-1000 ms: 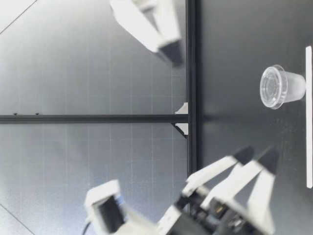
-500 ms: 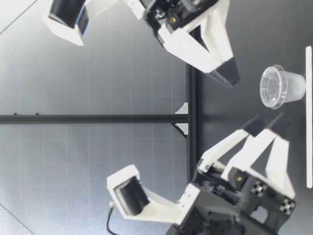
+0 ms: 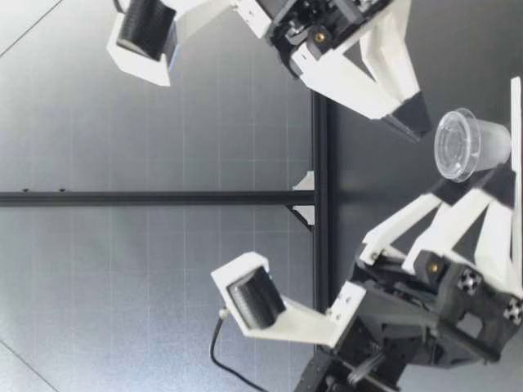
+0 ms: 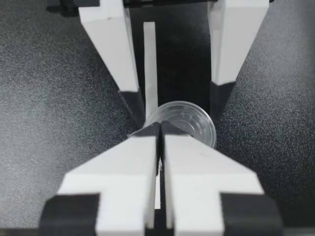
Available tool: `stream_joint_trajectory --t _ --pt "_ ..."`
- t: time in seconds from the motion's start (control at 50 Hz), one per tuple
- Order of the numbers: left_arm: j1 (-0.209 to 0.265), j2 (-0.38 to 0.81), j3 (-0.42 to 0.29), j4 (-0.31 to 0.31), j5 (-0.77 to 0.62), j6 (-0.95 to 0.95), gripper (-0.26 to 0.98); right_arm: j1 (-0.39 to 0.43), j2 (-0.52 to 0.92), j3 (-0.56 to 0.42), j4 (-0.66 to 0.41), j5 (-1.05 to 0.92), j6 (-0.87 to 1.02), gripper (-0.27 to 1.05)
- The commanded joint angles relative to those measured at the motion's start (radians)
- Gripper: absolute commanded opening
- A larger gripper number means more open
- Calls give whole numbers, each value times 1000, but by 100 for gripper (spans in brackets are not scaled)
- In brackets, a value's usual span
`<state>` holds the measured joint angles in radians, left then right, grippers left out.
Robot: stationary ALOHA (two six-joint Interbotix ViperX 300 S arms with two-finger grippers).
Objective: Pick up the plastic cup and open its lid.
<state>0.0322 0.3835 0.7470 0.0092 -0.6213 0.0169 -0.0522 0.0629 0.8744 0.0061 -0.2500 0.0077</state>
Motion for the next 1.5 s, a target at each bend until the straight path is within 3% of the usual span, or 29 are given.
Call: stream_joint_trajectory --t 0.0,0.92,1.24,1.48 --pt "8 -11 -25 0 -9 0 60 -11 -6 -17 2 -5 3 -21" --pt "17 20 -57 2 -2 -3 59 -41 37 -14 15 51 5 -21" --pt "11 17 -71 15 32 -3 29 -41 35 -12 15 51 5 -21" --pt "9 -2 -64 15 26 -9 23 -41 -17 5 15 37 3 -21"
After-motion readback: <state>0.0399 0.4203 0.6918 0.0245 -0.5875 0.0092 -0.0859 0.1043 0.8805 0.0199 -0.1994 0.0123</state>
